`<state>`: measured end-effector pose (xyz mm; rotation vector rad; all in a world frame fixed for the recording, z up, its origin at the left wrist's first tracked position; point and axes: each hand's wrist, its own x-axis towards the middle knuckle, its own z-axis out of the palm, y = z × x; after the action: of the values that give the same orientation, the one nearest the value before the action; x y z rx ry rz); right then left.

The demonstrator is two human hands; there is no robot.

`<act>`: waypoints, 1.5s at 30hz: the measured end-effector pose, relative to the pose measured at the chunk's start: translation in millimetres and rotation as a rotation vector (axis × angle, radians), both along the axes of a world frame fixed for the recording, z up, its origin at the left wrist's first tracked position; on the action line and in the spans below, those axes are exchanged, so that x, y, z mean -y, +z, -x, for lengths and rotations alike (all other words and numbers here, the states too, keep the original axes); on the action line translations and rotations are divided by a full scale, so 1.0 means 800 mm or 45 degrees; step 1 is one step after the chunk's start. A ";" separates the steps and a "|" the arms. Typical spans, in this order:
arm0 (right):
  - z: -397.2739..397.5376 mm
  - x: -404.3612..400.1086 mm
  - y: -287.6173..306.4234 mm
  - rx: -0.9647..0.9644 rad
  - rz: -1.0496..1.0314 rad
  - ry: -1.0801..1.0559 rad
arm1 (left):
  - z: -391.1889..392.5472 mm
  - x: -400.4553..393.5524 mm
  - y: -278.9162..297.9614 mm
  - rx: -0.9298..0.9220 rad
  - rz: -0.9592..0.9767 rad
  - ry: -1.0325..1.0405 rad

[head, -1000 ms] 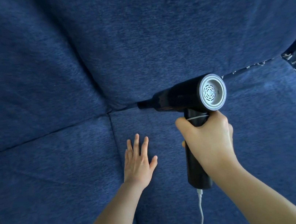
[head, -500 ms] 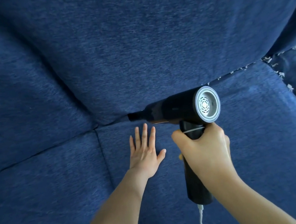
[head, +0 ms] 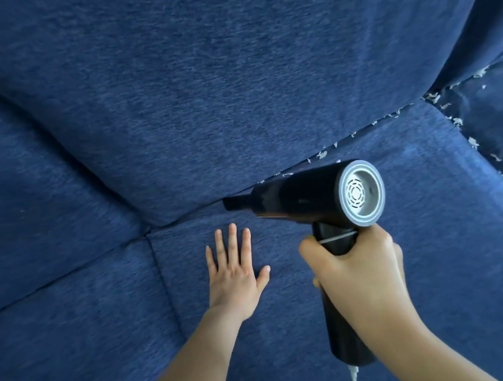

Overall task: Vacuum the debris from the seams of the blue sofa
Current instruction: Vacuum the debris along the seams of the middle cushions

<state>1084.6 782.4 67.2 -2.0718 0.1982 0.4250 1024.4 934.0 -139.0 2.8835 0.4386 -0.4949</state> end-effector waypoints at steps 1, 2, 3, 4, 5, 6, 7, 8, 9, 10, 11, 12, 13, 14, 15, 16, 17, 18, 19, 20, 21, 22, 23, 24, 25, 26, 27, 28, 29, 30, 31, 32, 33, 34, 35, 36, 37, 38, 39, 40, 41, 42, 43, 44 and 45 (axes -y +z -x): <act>-0.003 0.003 -0.002 -0.002 -0.003 -0.012 | 0.001 0.002 0.000 -0.003 -0.010 0.000; -0.005 0.004 -0.005 -0.006 -0.006 -0.016 | 0.001 0.003 0.001 -0.014 -0.021 -0.003; -0.007 0.004 -0.008 -0.010 -0.005 -0.010 | 0.002 0.004 0.000 -0.023 -0.029 -0.004; -0.008 0.004 -0.010 -0.014 0.002 0.006 | 0.002 0.004 -0.001 -0.022 -0.031 -0.002; -0.007 0.006 -0.011 -0.016 0.012 0.023 | 0.002 0.004 -0.001 -0.015 -0.034 0.003; -0.007 0.009 -0.010 -0.019 0.020 0.034 | 0.002 0.005 -0.002 -0.007 -0.041 0.006; -0.006 0.013 -0.008 -0.020 0.021 0.037 | 0.003 0.004 -0.004 0.001 -0.049 0.008; -0.007 0.018 -0.005 -0.018 0.021 0.031 | 0.003 0.004 -0.005 0.007 -0.057 0.009; -0.009 0.022 -0.003 -0.017 0.021 0.019 | 0.005 0.004 -0.007 0.006 -0.059 0.013; -0.011 0.025 -0.002 -0.018 0.024 0.003 | 0.006 0.005 -0.008 0.008 -0.061 0.018; -0.015 0.026 -0.002 -0.025 0.026 -0.008 | 0.007 0.005 -0.009 0.004 -0.060 0.026; -0.019 0.025 -0.003 -0.033 0.030 -0.016 | 0.006 0.006 -0.009 -0.003 -0.060 0.038; -0.023 0.024 -0.005 -0.035 0.037 -0.016 | 0.005 0.008 -0.008 -0.011 -0.057 0.053; -0.026 0.022 -0.007 -0.033 0.039 -0.015 | 0.004 0.010 -0.007 -0.017 -0.047 0.066; -0.028 0.023 -0.008 -0.034 0.040 -0.011 | 0.004 0.014 -0.006 -0.024 -0.029 0.074; -0.029 0.024 -0.007 -0.042 0.036 -0.012 | 0.004 0.016 -0.004 -0.044 -0.013 0.076; -0.029 0.028 -0.005 -0.050 0.033 -0.010 | 0.003 0.019 -0.003 -0.057 -0.002 0.087; -0.029 0.033 -0.003 -0.049 0.032 -0.003 | 0.003 0.022 -0.001 -0.046 0.003 0.112; -0.029 0.039 0.001 -0.042 0.032 -0.003 | 0.002 0.025 0.002 -0.020 0.016 0.149; -0.029 0.045 0.004 -0.034 0.034 -0.012 | 0.000 0.029 0.005 0.019 0.040 0.194; -0.034 0.050 0.006 -0.028 0.032 -0.022 | -0.005 0.033 0.010 0.052 0.066 0.242; -0.037 0.055 0.009 -0.030 0.037 -0.039 | -0.009 0.036 0.013 0.075 0.091 0.281; -0.041 0.057 0.009 -0.034 0.042 -0.052 | -0.016 0.038 0.017 0.098 0.111 0.315; -0.047 0.059 0.009 -0.036 0.043 -0.062 | -0.025 0.039 0.021 0.122 0.119 0.331; -0.052 0.062 0.007 -0.034 0.042 -0.071 | -0.036 0.040 0.024 0.135 0.119 0.327; -0.056 0.063 0.006 -0.035 0.038 -0.078 | -0.048 0.040 0.026 0.139 0.114 0.307; -0.059 0.063 0.005 -0.038 0.032 -0.076 | -0.059 0.038 0.028 0.132 0.108 0.280; -0.060 0.065 0.005 -0.046 0.030 -0.073 | -0.071 0.037 0.029 0.115 0.101 0.256; -0.061 0.067 0.005 -0.046 0.029 -0.064 | -0.081 0.035 0.028 0.098 0.101 0.242; -0.061 0.069 0.004 -0.046 0.028 -0.058 | -0.089 0.033 0.027 0.085 0.108 0.239; -0.062 0.074 0.004 -0.047 0.026 -0.062 | -0.094 0.034 0.026 0.068 0.123 0.243; -0.064 0.078 0.005 -0.049 0.024 -0.072 | -0.095 0.037 0.024 0.054 0.136 0.250; -0.066 0.082 0.007 -0.057 0.019 -0.089 | -0.092 0.041 0.022 0.042 0.131 0.251; -0.070 0.087 0.008 -0.072 0.004 -0.116 | -0.088 0.046 0.021 0.030 0.102 0.242; -0.073 0.089 0.008 -0.085 -0.022 -0.146 | -0.081 0.050 0.019 0.022 0.068 0.233; -0.075 0.090 0.007 -0.104 -0.057 -0.181 | -0.076 0.052 0.018 0.016 0.038 0.226; -0.078 0.091 0.005 -0.129 -0.095 -0.214 | -0.073 0.054 0.017 0.009 0.021 0.222; -0.078 0.091 0.004 -0.160 -0.125 -0.239 | -0.072 0.055 0.016 0.006 0.014 0.223; -0.080 0.092 0.002 -0.186 -0.150 -0.257 | -0.074 0.056 0.015 0.003 0.012 0.222; -0.080 0.091 0.000 -0.206 -0.171 -0.264 | -0.075 0.056 0.015 0.002 0.010 0.223; -0.079 0.089 -0.002 -0.223 -0.192 -0.270 | -0.075 0.055 0.015 0.001 0.006 0.224; -0.078 0.088 -0.004 -0.241 -0.215 -0.285 | -0.076 0.056 0.015 0.002 0.000 0.219; -0.077 0.087 -0.005 -0.259 -0.240 -0.300 | -0.075 0.056 0.015 0.005 -0.007 0.215; -0.076 0.087 -0.007 -0.275 -0.263 -0.318 | -0.074 0.056 0.015 0.009 -0.014 0.212; -0.076 0.087 -0.008 -0.295 -0.288 -0.340 | -0.073 0.057 0.015 0.008 -0.023 0.208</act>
<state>1145.1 712.8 60.5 -1.7429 0.5340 0.4974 1082.9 888.3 -127.3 2.8339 0.6737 -0.4570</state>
